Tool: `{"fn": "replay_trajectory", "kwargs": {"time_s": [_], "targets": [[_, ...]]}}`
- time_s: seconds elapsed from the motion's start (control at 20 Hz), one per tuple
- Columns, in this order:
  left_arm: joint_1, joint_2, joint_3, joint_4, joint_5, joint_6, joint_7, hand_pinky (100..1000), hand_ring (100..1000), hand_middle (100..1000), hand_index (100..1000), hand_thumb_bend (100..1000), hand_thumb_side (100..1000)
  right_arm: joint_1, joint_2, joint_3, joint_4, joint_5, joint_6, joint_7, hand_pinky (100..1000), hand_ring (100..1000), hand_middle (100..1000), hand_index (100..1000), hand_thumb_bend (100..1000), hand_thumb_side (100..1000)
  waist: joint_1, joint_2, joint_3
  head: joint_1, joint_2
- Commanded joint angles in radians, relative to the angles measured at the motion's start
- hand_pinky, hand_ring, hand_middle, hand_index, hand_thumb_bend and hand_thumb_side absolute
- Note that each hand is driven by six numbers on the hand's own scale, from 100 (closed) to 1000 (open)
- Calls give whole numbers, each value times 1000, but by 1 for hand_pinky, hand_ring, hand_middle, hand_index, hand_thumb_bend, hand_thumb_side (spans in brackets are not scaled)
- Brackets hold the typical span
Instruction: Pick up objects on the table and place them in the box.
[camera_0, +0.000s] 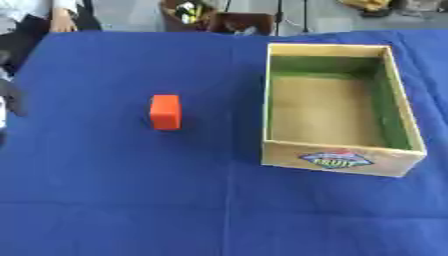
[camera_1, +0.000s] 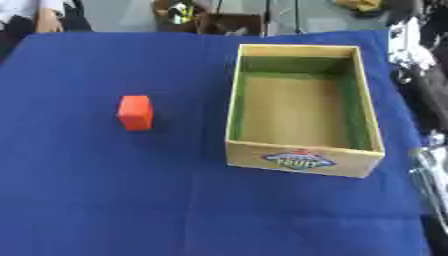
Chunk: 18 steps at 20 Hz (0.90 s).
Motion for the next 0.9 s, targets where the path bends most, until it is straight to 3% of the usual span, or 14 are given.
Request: {"fn": "replay_trajectory", "kwargs": {"time_s": [0.05,0.6,0.9], "targets": [[-4,36,14,-17,0,-1,4,395,381,433,842,100,814,-12,-11,-6,-20,-2,-2,0,909,830,603,788,100,558,0,-21,3,-1,-12],[-32,102,10,-17,-40,17,-4,438,455,502,892,100,832,-18,-29,-4,-20,-1,-7,1,908,830,603,788,100,562,10,-7,-5,-2,-8],[-61,170,-2,-17,-97,48,-49,463,478,506,914,153,849,-27,-49,0,-20,1,-13,5,907,830,603,788,100,568,16,5,-9,-2,-18]]}}
